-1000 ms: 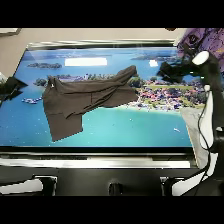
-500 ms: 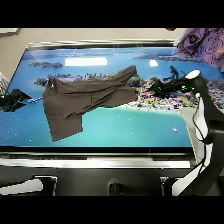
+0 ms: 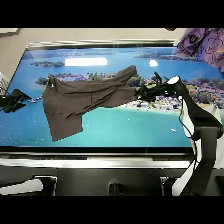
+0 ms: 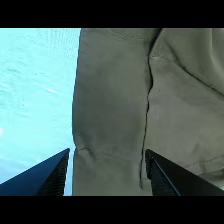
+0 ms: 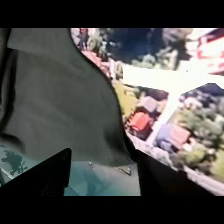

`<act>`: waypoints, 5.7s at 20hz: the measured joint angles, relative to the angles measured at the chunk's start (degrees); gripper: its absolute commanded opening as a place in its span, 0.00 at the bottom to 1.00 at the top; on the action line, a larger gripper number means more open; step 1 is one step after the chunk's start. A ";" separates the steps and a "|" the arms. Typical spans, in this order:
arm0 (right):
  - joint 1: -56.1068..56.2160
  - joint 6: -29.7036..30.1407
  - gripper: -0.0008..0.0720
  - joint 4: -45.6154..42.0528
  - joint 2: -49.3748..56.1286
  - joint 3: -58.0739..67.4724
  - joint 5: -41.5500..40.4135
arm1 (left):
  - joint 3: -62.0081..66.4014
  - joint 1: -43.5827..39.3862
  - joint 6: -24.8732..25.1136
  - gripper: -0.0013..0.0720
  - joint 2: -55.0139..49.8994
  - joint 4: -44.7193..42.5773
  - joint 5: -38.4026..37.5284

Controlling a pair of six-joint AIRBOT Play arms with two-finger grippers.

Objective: Fold the clothes and pants, and hang the long-sleeved shirts on hangers.

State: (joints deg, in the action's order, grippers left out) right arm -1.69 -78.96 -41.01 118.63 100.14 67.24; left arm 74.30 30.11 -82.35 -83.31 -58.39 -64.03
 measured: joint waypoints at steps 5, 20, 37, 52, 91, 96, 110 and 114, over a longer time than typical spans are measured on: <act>1.03 -1.66 0.12 -0.31 1.03 -0.02 -0.11 | -0.04 1.07 -3.69 0.98 -1.40 -0.11 -2.14; 1.20 -1.86 0.07 -0.17 -3.93 -0.04 0.17 | -6.34 0.13 3.98 0.98 -12.46 10.86 2.16; 1.20 -3.91 0.06 -5.11 -20.85 8.81 -0.72 | 12.61 -6.25 7.04 0.04 -6.95 18.91 -3.34; 1.20 -20.37 0.06 -33.90 -68.46 19.82 1.62 | 40.19 -3.15 -8.41 0.04 33.31 2.69 -4.13; 1.25 -23.71 0.07 -30.12 -1.01 15.32 1.86 | 40.17 -18.34 1.53 0.04 -34.69 -7.67 -4.98; 1.22 -23.71 0.37 -28.98 1.57 15.32 4.90 | 40.15 -18.36 -1.75 0.68 -36.44 -9.38 -7.61; -11.10 -8.87 0.66 -29.94 -16.59 7.04 18.40 | 13.73 -4.98 -5.22 0.87 -9.57 -6.43 -11.32; -16.90 -3.19 0.66 -20.02 -22.49 -6.95 19.34 | -12.90 -1.42 0.55 0.87 3.72 1.22 -3.82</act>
State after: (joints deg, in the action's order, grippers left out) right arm -18.59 -82.15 -61.04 96.14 93.19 86.59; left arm 61.41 28.69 -81.80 -79.59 -57.17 -67.85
